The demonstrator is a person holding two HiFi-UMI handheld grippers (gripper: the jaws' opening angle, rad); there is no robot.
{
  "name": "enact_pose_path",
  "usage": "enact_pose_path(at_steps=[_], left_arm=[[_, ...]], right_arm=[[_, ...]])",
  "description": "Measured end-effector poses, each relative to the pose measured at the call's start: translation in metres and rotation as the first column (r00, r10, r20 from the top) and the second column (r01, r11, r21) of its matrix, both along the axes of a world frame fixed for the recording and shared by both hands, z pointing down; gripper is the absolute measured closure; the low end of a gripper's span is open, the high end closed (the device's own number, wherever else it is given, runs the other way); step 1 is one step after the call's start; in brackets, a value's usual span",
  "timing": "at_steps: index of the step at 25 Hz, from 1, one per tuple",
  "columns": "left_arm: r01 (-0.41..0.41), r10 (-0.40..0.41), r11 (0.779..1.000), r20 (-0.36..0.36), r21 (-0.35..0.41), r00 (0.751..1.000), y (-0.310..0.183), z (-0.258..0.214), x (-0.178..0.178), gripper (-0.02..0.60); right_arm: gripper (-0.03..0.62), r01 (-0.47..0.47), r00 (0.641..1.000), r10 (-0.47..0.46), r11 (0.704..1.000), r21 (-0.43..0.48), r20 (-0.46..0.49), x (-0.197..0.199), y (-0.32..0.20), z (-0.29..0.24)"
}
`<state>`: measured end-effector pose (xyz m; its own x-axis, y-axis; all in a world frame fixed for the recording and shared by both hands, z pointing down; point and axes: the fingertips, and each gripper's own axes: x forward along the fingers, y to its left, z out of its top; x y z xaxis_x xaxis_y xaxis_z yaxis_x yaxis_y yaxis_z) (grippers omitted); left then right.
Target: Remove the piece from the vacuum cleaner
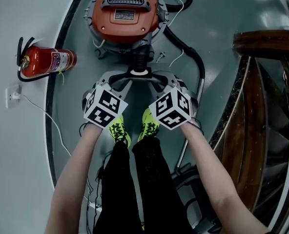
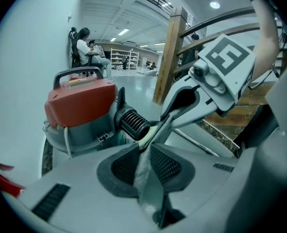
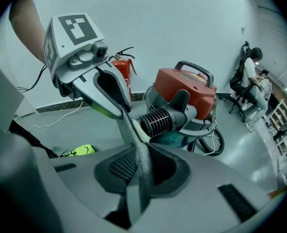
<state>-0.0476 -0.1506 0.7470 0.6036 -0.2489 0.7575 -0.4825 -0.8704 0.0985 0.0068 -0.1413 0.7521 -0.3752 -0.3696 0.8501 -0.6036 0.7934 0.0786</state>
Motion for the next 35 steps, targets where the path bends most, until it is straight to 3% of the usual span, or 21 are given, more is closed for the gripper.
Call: enact_pose_path(at_steps=[15,25,35], left_arm=[[-0.064,0.065,0.996,0.029,-0.055,0.997,0.061,0.005,-0.015,0.511],[-0.027,0.028,0.997,0.011,-0.069,1.0,0.075,-0.016,-0.02,0.512],[0.01,-0.008,0.997,0.02,-0.072,1.0,0.072,-0.002,-0.024,0.512]], right_arm=[[0.543,0.053,0.998,-0.051,0.995,-0.086,0.024,-0.017,0.068,0.008],[0.543,0.032,0.998,-0.027,0.996,-0.087,0.058,-0.022,0.076,-0.015],[0.543,0.046,0.998,-0.043,0.996,-0.072,0.047,-0.024,0.07,-0.002]])
